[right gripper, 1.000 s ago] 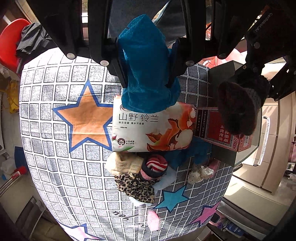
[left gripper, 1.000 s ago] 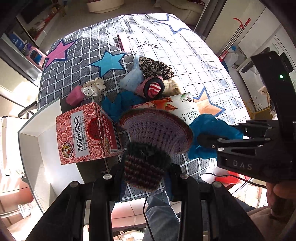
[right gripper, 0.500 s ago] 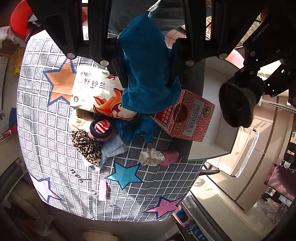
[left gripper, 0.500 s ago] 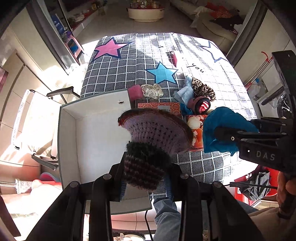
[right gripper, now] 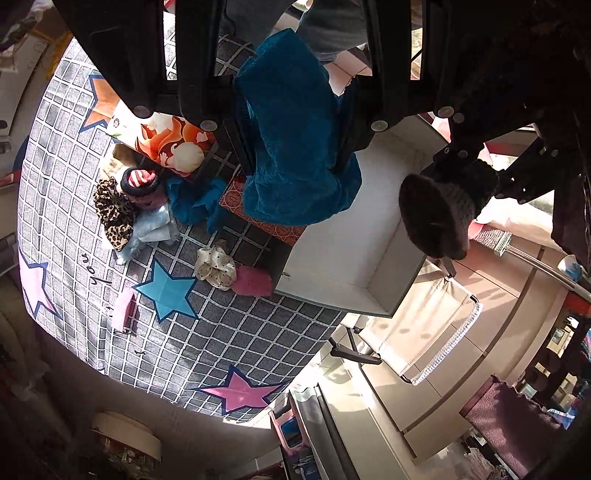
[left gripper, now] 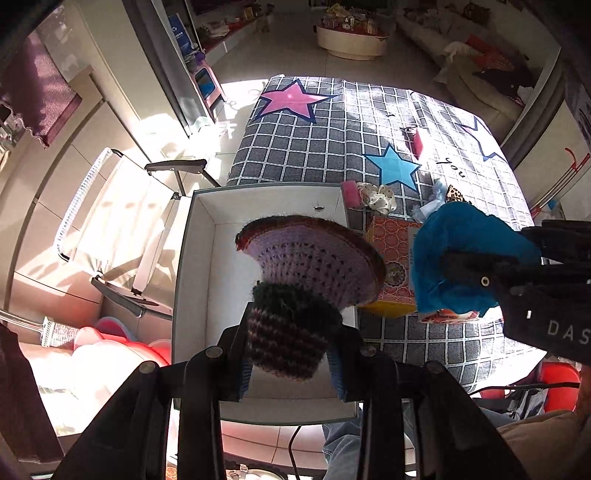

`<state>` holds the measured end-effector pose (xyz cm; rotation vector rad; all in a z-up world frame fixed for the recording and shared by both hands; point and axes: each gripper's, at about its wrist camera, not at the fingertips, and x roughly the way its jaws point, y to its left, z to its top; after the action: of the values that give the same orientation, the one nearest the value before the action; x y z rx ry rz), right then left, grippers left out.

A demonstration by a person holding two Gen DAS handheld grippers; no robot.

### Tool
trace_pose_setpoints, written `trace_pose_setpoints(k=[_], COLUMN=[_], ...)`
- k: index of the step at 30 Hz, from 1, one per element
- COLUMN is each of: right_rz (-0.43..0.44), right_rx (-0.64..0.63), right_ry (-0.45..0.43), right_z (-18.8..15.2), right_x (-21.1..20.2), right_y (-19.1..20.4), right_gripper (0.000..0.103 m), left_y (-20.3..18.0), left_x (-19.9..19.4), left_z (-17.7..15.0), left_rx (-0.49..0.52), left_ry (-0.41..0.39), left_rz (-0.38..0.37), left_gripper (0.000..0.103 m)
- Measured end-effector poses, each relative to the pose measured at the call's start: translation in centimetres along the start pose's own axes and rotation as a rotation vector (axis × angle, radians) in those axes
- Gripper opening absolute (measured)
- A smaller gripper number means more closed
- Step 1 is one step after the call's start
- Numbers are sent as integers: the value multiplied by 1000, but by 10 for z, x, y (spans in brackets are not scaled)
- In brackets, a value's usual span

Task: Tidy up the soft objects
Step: 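Carry the hat and blue cloth over the open white box with both tools, then open both tools to drop the hat and blue cloth into the box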

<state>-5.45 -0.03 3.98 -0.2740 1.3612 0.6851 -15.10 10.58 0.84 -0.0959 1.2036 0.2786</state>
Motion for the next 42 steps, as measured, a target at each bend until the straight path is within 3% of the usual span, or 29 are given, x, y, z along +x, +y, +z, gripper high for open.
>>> trace_pose_setpoints(k=[35,42], right_rz=[6,22], right_rx=[-87,-101], right_ry=[27,41], right_z=[19,21], right_x=[7,13], right_y=[23,30], right_gripper=[41,41], left_y=[29,37], left_x=[16,26], left_z=[-5,-10], left_rx=[-95,-129], left_ry=[36,72], left_rz=[33,43], left_gripper=[37,37])
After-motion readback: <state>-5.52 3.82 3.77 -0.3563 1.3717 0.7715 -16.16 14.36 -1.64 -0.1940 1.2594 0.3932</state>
